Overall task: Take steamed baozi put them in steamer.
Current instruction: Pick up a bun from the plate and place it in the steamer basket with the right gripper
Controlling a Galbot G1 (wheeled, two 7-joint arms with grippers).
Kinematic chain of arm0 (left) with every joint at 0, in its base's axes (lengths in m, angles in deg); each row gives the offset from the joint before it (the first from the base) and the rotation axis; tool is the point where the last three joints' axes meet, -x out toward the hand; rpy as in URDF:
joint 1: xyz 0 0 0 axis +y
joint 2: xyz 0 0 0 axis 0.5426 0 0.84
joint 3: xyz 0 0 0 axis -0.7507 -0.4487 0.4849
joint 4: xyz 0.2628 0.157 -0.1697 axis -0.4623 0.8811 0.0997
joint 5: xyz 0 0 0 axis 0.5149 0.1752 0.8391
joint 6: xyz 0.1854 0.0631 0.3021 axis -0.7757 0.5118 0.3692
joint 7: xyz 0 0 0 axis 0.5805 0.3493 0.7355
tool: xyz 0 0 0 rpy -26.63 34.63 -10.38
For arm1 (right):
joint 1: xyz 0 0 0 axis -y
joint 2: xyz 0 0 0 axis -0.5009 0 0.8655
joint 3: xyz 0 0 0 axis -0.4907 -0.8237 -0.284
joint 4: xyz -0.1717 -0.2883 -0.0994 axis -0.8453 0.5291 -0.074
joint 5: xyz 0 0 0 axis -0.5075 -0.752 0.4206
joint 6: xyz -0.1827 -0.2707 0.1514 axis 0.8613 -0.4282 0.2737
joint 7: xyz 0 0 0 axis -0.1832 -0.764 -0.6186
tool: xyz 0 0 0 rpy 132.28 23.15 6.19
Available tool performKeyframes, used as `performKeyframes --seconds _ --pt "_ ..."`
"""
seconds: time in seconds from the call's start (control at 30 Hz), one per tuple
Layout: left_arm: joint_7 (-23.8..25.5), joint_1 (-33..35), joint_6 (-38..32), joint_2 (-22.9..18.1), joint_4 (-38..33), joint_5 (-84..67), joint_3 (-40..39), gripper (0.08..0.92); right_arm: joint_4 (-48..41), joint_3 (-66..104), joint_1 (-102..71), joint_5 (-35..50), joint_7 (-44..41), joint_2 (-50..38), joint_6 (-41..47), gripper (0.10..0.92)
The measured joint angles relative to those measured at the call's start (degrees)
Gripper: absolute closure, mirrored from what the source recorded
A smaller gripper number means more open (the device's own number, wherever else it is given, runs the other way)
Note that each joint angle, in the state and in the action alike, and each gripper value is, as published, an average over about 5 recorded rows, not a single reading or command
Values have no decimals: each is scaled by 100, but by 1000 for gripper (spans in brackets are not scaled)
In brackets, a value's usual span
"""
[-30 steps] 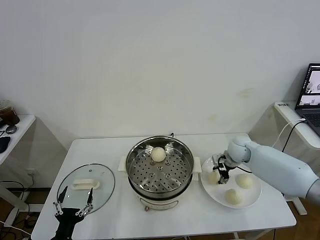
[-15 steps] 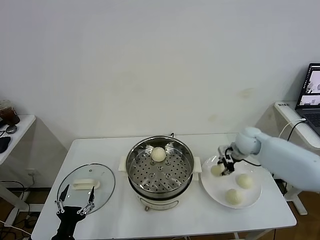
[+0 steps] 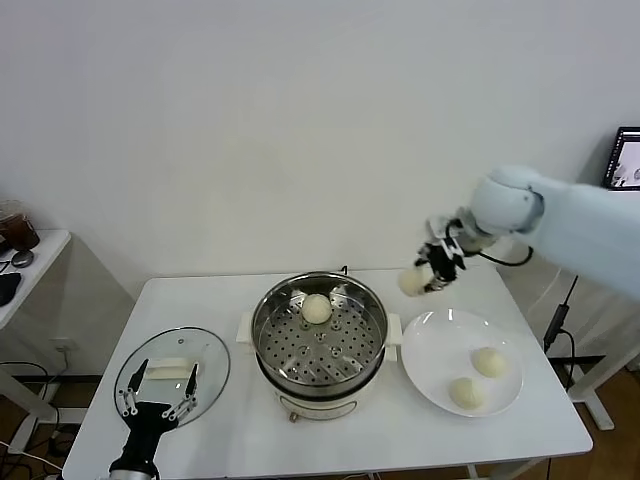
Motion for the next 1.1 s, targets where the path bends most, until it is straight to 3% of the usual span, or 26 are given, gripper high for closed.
performKeyframes --seconds 0.43,0.77,1.1 --pt "-55 29 59 -95 74 90 87 177 135 -261 101 1492 987 1602 1190 533" --pt "-78 40 59 -150 65 132 165 177 -516 -128 -600 1648 1444 2666 1594 531" --pt "-92 -23 46 -152 106 147 158 177 -932 -118 -1103 1633 1618 3152 1758 524"
